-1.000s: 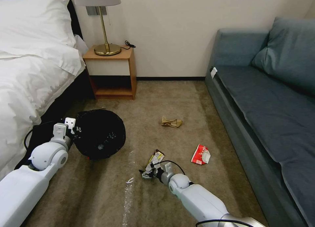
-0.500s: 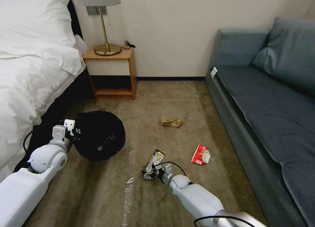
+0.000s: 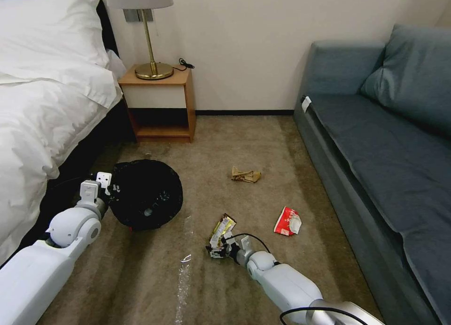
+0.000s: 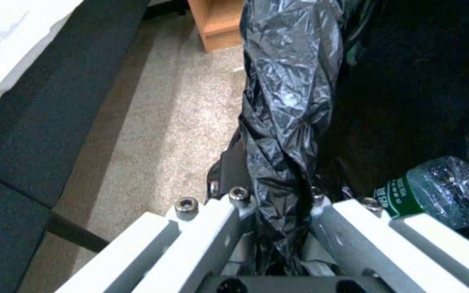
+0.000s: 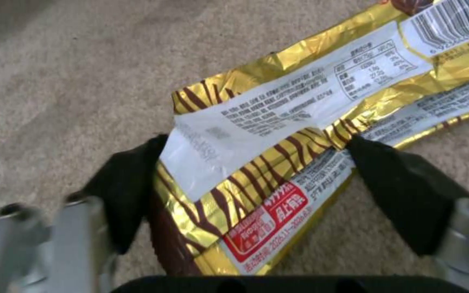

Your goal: Pick up the trash bin, then pick up the garbage on the floor and place it into the trash bin.

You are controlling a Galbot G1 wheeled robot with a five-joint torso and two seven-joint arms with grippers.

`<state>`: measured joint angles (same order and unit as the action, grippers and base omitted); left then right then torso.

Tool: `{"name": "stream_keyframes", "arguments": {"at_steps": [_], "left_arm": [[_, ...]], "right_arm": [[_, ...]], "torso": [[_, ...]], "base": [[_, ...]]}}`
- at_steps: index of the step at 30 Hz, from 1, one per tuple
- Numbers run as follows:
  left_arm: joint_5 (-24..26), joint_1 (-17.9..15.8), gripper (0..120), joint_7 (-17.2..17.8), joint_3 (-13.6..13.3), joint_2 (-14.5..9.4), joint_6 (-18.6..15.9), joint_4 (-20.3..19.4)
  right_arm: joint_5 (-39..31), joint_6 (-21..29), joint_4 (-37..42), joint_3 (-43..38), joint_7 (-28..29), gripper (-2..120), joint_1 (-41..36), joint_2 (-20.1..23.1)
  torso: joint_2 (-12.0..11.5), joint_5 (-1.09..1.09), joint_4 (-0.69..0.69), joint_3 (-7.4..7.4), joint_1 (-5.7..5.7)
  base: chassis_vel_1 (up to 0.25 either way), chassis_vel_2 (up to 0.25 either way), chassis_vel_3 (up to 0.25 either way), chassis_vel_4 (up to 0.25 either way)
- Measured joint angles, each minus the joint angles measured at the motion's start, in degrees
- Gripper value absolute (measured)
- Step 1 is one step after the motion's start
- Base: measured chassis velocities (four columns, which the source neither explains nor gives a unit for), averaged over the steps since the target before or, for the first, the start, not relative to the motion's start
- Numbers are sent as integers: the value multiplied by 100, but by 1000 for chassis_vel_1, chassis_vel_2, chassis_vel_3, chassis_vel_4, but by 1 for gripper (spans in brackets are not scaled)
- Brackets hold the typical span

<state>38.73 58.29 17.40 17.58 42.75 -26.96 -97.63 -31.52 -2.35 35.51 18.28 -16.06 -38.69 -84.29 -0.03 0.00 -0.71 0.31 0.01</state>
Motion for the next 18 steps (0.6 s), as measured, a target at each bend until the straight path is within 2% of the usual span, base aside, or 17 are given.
{"name": "stream_keyframes", "arguments": {"at_steps": [2,3,4,6,7,9,13,15,16,18], "left_arm": [[0,-1,1,0,-2,0,2,1],[2,-7,1,-6,-8,-3,5,4],[2,-7,1,-6,-8,-3,5,4],[10,-25,1,-8,-8,0,15,9],[10,-25,1,-8,-8,0,15,9],[12,-26,1,-12,-9,11,20,17],[8,-22,1,-17,-9,21,25,28],[-4,-15,1,-29,-9,37,41,52],[-4,-15,1,-29,-9,37,41,52],[-6,-34,1,-30,-19,50,42,61]], "right_arm": [[-1,-2,-2,2,-4,77,0,-1],[-5,-11,-11,14,-20,67,8,-2],[-5,-11,-11,14,-20,67,8,-2],[-21,-10,-47,30,-33,57,43,-17],[-21,-10,-47,30,-33,57,43,-17],[-29,-13,-103,38,-73,45,75,-38],[-36,-15,-127,41,-93,39,89,-43],[-48,-15,-135,45,-124,24,93,-43],[-48,-15,-135,45,-124,24,93,-43],[-51,-13,-135,44,-138,14,92,-39]], "torso": [[0,0,0,0,0],[0,0,1,0,0],[0,0,1,0,0],[0,0,1,0,0],[0,0,1,0,0],[0,0,1,0,0],[0,0,1,0,0],[0,0,2,1,0],[0,0,2,1,0],[0,1,2,1,0]], "base": [[0,0,0,0],[0,0,0,0],[0,0,0,0],[0,0,0,0],[0,0,0,0],[0,0,0,0],[0,0,0,0],[0,0,0,0],[0,0,0,0],[0,0,0,0]]}}
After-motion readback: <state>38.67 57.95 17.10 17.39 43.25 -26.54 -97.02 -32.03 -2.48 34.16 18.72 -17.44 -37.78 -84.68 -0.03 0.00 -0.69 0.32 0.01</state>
